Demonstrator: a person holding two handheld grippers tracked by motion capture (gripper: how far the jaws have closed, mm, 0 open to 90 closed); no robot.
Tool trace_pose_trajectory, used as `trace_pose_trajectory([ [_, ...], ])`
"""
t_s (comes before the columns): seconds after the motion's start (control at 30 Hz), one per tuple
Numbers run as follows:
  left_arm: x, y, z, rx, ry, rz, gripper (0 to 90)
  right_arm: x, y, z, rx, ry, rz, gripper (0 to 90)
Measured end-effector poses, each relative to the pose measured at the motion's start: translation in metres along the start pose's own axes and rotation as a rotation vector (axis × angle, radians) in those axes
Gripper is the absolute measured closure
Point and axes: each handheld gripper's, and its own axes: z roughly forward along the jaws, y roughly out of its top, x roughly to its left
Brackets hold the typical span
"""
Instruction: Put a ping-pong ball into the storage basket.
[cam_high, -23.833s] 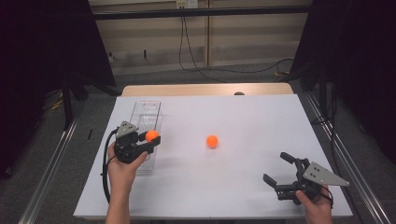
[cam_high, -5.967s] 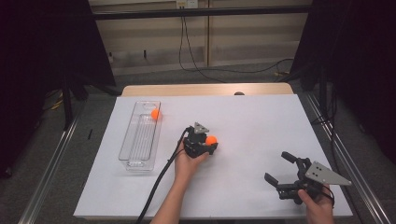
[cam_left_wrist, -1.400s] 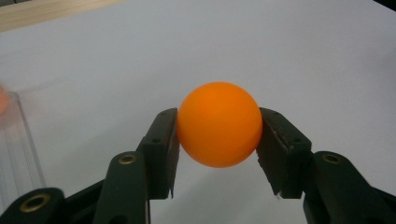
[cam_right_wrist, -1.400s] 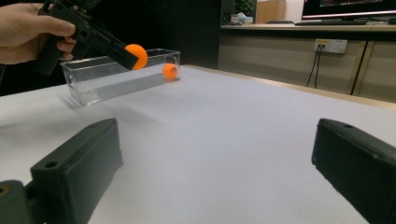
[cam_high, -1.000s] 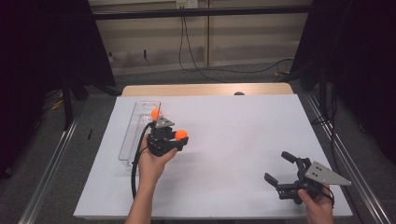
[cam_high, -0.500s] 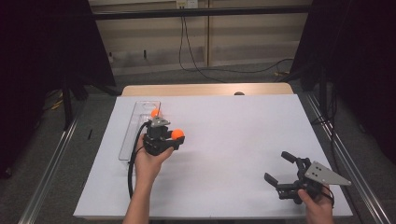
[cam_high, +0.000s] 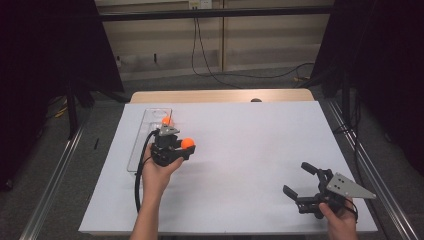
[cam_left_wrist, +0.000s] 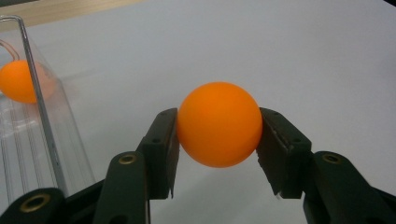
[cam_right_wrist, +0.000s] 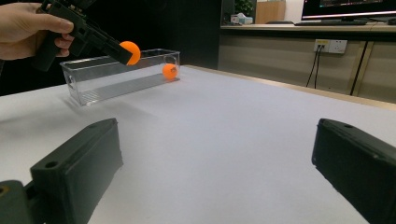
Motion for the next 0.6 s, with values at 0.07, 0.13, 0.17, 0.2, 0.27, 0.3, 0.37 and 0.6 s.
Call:
trace_pose_trajectory([
  [0.07,0.0007,-0.0001,-0.0004,-0.002,0.003,-0.004,50.9,0.0001,0.0,0.0001,-0.001,0.0,0.003,1.0],
  [0.13,0.0012,-0.0003,-0.001,-0.004,0.004,-0.009,50.9,0.0,0.0,0.0001,0.0,-0.001,0.002,1.0],
  [0.17,0.0017,-0.0003,-0.0013,-0.005,0.004,-0.005,50.9,0.0001,0.0,0.0001,0.0,-0.001,0.003,1.0],
  [0.2,0.0023,-0.0003,-0.0019,-0.002,0.005,-0.001,50.9,0.0001,0.0,0.0001,0.0,0.0,0.001,1.0],
  [0.27,0.0034,-0.0002,-0.0028,-0.001,0.009,0.005,50.9,0.0001,0.0,0.0,-0.001,0.0,0.0,1.0],
  [0.3,0.0036,-0.0003,-0.003,-0.002,0.009,0.003,50.9,0.0001,0.0001,0.0,-0.001,0.0,0.002,1.0],
  [0.37,0.0037,-0.0006,-0.0033,-0.006,0.011,-0.008,50.9,0.0001,0.0001,-0.0002,-0.001,-0.003,0.003,0.9],
  [0.6,0.0058,-0.0013,-0.0038,-0.004,0.019,-0.011,50.9,0.0001,0.0,0.0001,0.0,0.0,0.001,0.9],
])
